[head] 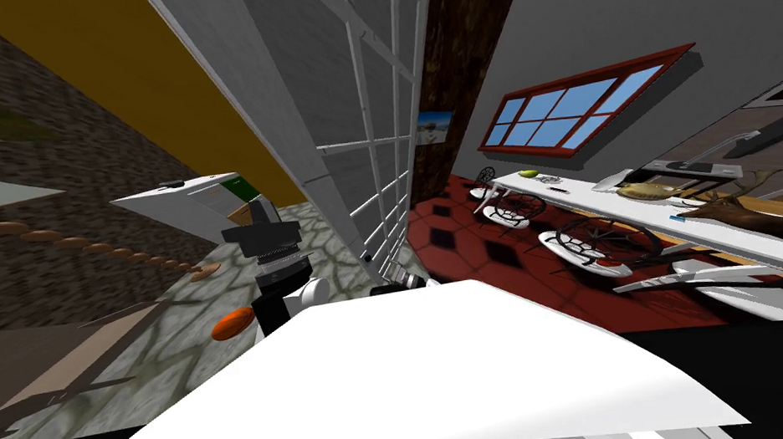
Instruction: Push the door open
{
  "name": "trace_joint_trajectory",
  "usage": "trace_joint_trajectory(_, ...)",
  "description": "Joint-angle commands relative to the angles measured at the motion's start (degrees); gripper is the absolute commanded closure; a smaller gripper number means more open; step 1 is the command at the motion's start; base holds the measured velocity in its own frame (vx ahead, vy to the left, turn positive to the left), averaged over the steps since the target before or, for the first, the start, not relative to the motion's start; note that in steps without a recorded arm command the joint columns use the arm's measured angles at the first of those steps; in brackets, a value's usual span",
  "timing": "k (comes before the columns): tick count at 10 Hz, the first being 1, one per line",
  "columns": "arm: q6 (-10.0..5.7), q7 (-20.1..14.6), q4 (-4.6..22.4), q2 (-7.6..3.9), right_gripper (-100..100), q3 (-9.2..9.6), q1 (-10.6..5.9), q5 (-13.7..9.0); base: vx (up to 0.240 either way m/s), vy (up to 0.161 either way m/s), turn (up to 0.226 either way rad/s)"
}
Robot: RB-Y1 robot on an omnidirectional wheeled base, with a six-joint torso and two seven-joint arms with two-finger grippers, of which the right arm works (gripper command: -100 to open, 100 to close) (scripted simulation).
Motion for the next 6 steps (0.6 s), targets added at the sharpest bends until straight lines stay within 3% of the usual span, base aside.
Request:
trace_joint_trajectory(1,0.57,-0.27,-0.08,-0.58,-100,0.09,-0.44,-0.20,0.100,0.188,0.022)
trace_joint_trajectory(2,0.69,-0.28,-0.05,-0.50,-100,0.10,-0.57,-0.28,0.138,0.168,0.044)
trace_joint_trajectory(4,1.29,-0.36,0.07,1.69,-100,0.17,-1.18,-0.65,0.170,0.229,0.014)
trace_joint_trajectory(5,0.89,0.12,1.19,1.29,-100,-0.09,-1.58,-0.71,0.073,0.119,-0.010)
trace_joint_trajectory(6,0.89,0.12,1.19,1.29,100,-0.09,-1.58,-0.71,-0.008,-0.015,0.001)
